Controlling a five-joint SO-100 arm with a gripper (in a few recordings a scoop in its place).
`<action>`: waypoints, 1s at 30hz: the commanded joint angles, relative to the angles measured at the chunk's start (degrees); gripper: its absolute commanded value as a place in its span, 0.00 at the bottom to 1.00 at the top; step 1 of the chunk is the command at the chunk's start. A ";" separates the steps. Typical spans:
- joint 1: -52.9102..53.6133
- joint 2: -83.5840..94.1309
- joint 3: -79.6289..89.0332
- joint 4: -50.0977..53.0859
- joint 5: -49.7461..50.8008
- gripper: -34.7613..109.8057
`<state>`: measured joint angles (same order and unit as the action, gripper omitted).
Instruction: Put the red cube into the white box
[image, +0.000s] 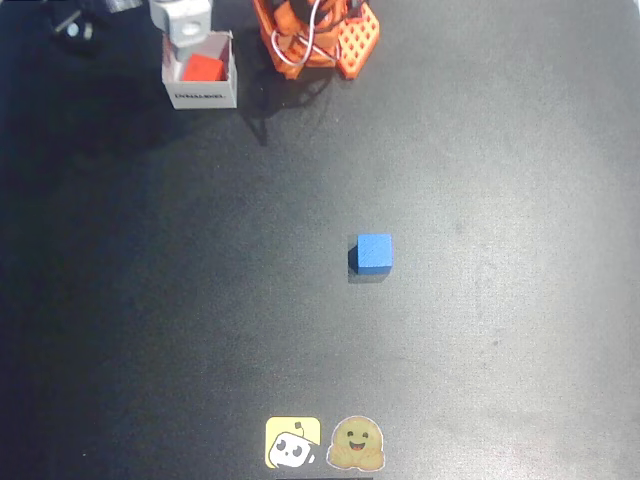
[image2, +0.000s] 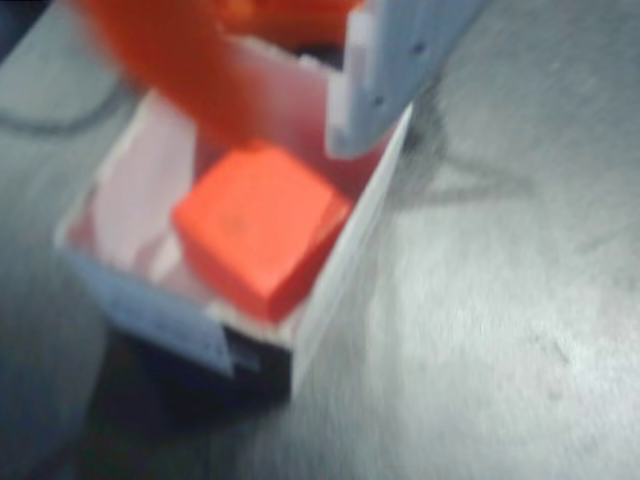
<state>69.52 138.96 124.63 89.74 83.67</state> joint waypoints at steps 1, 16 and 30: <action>-5.19 0.35 -2.11 -5.01 -5.89 0.24; -57.22 -2.46 -3.25 -23.55 -6.50 0.24; -70.40 27.95 22.76 -14.24 -8.09 0.24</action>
<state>0.00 162.16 145.28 73.74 76.20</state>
